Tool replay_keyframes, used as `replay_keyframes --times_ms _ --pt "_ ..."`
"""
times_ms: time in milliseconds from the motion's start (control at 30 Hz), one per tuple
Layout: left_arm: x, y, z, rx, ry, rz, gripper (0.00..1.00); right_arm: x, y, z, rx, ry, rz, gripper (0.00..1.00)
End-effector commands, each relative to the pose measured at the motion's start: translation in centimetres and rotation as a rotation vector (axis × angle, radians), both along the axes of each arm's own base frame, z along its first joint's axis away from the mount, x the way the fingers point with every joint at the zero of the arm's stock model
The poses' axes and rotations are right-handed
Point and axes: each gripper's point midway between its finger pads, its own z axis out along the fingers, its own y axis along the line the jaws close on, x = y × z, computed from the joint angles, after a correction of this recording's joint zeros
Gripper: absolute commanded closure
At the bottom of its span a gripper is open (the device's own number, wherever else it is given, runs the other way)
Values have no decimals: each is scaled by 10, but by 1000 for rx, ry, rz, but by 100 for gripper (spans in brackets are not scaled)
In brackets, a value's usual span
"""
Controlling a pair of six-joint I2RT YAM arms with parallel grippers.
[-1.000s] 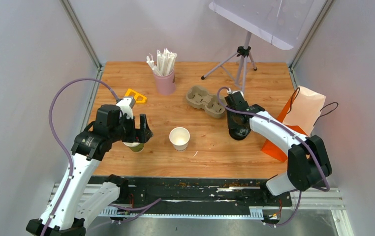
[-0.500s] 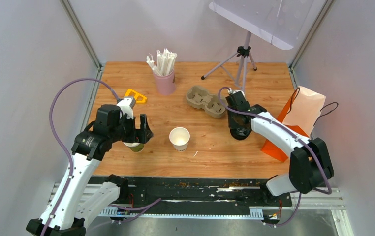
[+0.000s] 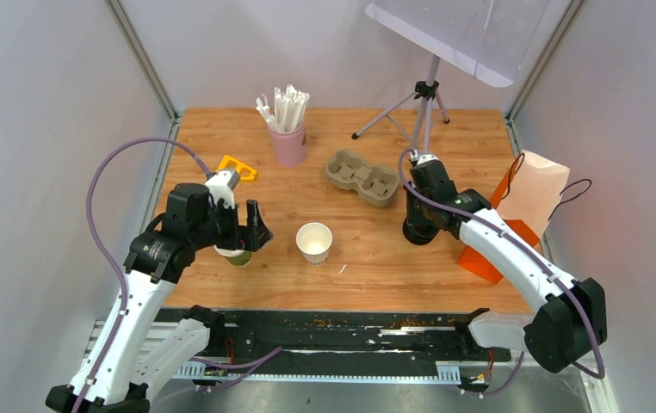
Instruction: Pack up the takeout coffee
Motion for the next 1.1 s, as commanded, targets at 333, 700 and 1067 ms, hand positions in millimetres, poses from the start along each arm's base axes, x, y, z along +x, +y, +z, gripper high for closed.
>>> replay_keyframes --times_ms 333,700,1067 --pt "26 -29 44 -123 -266 -136 6 -30 63 99 417 -95 178 100" --pt "15 -78 81 -230 -625 -432 0 -74 133 188 843 -145 334 100" --pt "-29 -117 108 -274 -995 -720 0 -114 184 232 1018 -100 501 100"
